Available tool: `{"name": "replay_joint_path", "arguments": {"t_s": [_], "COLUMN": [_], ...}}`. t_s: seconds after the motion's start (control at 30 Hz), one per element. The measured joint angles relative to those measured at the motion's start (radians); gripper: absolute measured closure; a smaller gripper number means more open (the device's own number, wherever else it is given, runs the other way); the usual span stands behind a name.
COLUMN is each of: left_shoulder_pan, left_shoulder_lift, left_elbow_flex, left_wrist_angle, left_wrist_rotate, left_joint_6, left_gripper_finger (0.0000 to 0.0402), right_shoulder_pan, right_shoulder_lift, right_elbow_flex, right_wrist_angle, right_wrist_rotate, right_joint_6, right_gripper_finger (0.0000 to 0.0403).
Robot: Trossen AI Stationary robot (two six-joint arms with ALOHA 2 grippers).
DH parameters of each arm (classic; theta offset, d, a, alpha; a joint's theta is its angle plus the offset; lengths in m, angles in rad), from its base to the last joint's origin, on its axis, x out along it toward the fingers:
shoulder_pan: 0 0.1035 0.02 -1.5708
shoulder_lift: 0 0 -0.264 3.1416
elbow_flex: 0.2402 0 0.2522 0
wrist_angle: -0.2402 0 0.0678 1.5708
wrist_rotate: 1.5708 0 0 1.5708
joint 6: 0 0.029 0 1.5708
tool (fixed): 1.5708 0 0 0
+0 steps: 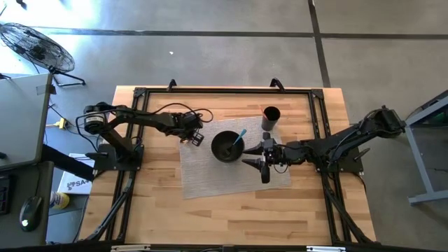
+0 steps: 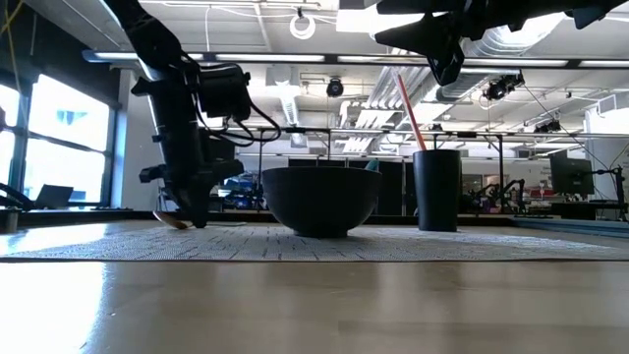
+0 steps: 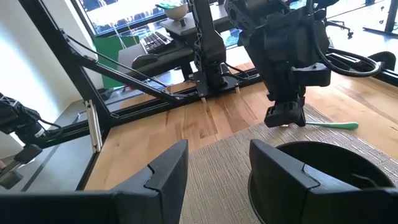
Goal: Pick & Place Utensil
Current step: Put the green spoon into the black bowl
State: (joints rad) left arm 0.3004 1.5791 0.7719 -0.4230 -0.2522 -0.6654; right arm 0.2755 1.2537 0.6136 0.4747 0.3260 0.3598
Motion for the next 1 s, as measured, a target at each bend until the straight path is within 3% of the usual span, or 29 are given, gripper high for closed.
{"name": "replay_joint_path", "arguments": {"t_s": [0.23, 0.5, 0.77, 1.0], "left_shoulder_pan": [0.000, -0.012, -0.163, -0.270], "left_shoulder_lift": [-0.033, -0.208, -0.319, -0.271], "left_elbow_flex": [-0.004, -0.003, -0.001, 0.116], "left_wrist_angle": [-0.013, -0.027, 0.193, 0.248], "left_wrist_rotate": [0.005, 0.011, 0.004, -0.087], "left_joint_6": [0.033, 0.082, 0.094, 0.095], "left_gripper_finger": [0.0392, 0.0392, 0.0392, 0.0392], "right_shoulder_pan": [0.000, 0.000, -0.001, -0.001], "right_shoulder_lift": [0.000, 0.000, 0.000, 0.000], "right_elbow_flex": [0.000, 0.000, 0.000, 0.000], "right_wrist_angle": [0.000, 0.000, -0.004, -0.007], "right_wrist_rotate": [0.000, 0.000, 0.046, 0.058], "right_joint_6": [0.000, -0.001, -0.009, -0.001], "right_gripper_finger": [0.0237, 0.0237, 0.0237, 0.0237]}}
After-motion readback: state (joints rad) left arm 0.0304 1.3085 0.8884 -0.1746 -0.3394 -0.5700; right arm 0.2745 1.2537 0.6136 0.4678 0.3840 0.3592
